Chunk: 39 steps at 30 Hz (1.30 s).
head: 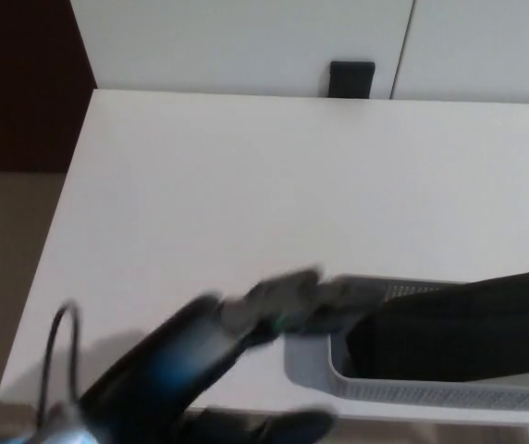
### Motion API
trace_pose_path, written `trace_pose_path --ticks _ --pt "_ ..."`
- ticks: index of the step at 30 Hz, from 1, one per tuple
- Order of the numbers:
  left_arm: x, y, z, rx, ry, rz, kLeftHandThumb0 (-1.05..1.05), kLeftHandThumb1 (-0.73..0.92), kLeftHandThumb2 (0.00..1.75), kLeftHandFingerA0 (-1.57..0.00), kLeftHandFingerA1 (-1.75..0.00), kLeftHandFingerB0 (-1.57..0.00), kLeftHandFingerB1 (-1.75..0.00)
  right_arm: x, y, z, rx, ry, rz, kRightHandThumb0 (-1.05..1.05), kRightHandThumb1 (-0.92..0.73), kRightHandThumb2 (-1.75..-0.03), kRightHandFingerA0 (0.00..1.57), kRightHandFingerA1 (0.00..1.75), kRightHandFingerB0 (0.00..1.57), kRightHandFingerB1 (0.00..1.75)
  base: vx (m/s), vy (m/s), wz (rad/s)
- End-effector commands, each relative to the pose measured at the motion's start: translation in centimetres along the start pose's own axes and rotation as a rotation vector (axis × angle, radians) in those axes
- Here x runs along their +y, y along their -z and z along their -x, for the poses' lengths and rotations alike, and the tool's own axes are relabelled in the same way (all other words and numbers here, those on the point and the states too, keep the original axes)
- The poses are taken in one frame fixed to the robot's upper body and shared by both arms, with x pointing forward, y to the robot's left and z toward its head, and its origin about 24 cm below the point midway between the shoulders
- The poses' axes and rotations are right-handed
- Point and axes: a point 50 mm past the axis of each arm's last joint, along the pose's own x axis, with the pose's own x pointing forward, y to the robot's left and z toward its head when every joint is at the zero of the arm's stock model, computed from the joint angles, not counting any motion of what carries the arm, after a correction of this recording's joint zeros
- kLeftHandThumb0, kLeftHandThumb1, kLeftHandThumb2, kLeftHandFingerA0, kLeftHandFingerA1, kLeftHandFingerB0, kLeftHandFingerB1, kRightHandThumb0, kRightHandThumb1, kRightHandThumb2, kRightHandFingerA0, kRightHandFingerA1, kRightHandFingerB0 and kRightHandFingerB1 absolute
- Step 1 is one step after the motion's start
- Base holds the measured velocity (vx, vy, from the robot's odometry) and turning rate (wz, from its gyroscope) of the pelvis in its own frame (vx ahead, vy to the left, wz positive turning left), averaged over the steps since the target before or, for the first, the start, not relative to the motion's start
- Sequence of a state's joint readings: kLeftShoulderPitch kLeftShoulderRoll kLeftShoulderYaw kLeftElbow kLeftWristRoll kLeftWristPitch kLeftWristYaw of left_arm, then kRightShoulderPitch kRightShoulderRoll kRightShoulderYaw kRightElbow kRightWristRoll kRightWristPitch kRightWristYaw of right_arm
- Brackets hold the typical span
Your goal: The robot walk towards a table in front and pick up a black pencil case on the left hand side and put the pencil case into a small container on the right hand side
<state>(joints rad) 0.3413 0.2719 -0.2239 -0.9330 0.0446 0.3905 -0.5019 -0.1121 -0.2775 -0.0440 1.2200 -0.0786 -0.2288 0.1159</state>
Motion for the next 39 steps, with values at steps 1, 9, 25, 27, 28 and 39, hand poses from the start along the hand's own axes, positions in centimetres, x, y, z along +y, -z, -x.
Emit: trace_pose_path --ticks 1,9,25,27,28,39 --pt "-1.5 0.5 15.4 -0.09 0.323 0.484 -0.86 0.6 0.59 -0.23 -0.3 -0.24 -0.3 -0.5 2.6 1.0 0.062 0.03 0.018 -0.42 -0.5 -0.75 0.63 0.59 0.37 0.48 0.0 0.0 0.0" --pt "1.4 5.0 19.7 0.223 0.531 0.57 -0.73 0.53 0.57 -0.3 -0.31 -0.32 -0.31 -0.4 2.9 1.2 0.063 0.036 0.027 -0.4 -0.5 -0.75 0.64 0.58 0.39 0.49 0.0 0.0 0.0" --pt "-4.5 19.5 15.6 0.898 0.254 0.205 -0.65 0.59 0.58 -0.41 -0.41 -0.39 -0.34 -0.5 2.2 0.9 0.037 0.058 0.028 -0.36 -0.63 -0.58 0.66 0.44 0.44 0.37 0.0 0.0 0.0" --pt "-3.7 22.8 14.2 0.992 0.102 0.189 -0.67 0.47 0.88 -0.42 -0.59 -0.31 -0.46 0.0 2.4 0.9 0.039 0.056 0.021 -0.44 -0.53 -0.79 0.54 0.55 0.37 0.47 0.0 0.0 0.0" --pt "-3.5 23.5 14.0 1.01 0.056 0.218 -0.67 0.47 0.88 -0.42 -0.59 -0.31 -0.46 0.1 2.5 1.0 0.037 0.053 0.024 -0.44 -0.53 -0.79 0.54 0.55 0.37 0.47 0.0 0.0 0.0" --pt "1.7 27.4 15.0 1.15 -0.554 0.354 -0.57 0.67 0.6 -0.39 -0.55 -0.37 -0.39 0.7 2.3 0.9 0.029 0.028 -0.024 -0.48 -0.67 -0.6 0.49 0.42 0.36 0.34 0.0 0.0 0.0"
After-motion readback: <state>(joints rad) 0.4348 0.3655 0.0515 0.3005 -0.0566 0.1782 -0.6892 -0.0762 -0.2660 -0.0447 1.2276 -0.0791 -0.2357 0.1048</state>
